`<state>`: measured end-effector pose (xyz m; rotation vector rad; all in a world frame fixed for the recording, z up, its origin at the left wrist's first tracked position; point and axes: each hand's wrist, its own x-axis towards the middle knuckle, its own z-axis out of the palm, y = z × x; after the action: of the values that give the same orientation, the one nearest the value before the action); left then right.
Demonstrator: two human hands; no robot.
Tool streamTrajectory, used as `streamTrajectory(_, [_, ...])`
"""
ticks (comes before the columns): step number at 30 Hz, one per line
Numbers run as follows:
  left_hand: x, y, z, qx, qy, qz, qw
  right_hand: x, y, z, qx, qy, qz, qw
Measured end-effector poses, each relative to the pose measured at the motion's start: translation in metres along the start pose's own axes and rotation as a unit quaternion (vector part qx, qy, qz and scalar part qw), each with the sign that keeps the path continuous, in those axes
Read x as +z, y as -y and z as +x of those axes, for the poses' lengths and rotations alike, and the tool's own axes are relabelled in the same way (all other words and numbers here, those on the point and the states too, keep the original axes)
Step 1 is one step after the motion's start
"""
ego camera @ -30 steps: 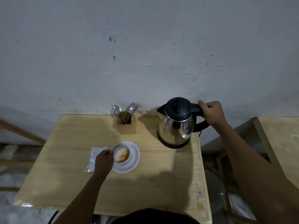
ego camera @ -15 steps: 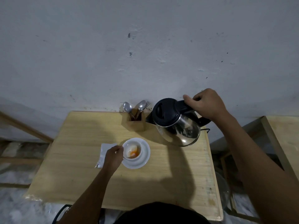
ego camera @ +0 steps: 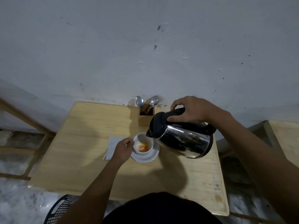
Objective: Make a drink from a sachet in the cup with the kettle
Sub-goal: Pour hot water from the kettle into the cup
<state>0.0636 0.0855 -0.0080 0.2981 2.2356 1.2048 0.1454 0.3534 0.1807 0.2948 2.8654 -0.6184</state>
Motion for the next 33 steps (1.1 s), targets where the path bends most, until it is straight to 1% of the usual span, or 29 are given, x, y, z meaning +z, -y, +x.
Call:
streamTrajectory(3, [0.000,0.002,0.001,0.004,0.002,-0.006,1.000,0.005,0.013,0.007,0.009,0.032,-0.012,0.999])
streamTrajectory(11, [0.000,0.006,0.007,0.011,0.007,-0.002,1.000,0.005,0.051,0.022,0.016,0.086,-0.073,0.994])
streamTrajectory(15, [-0.001,0.007,0.007,0.020,0.006,0.001,1.000,0.004,0.061,0.029,0.025,0.096,-0.108,0.989])
streamTrajectory(21, [-0.002,0.004,0.008,0.016,0.006,0.000,1.000,0.002,0.072,0.035,0.023,0.115,-0.119,0.986])
streamTrajectory(24, [-0.002,0.002,0.008,0.008,0.005,0.006,1.000,0.002,0.074,0.039,0.021,0.114,-0.134,0.984])
streamTrajectory(33, [-0.003,-0.001,0.009,-0.017,0.007,0.008,1.000,-0.003,0.080,0.048,0.021,0.142,-0.149,0.978])
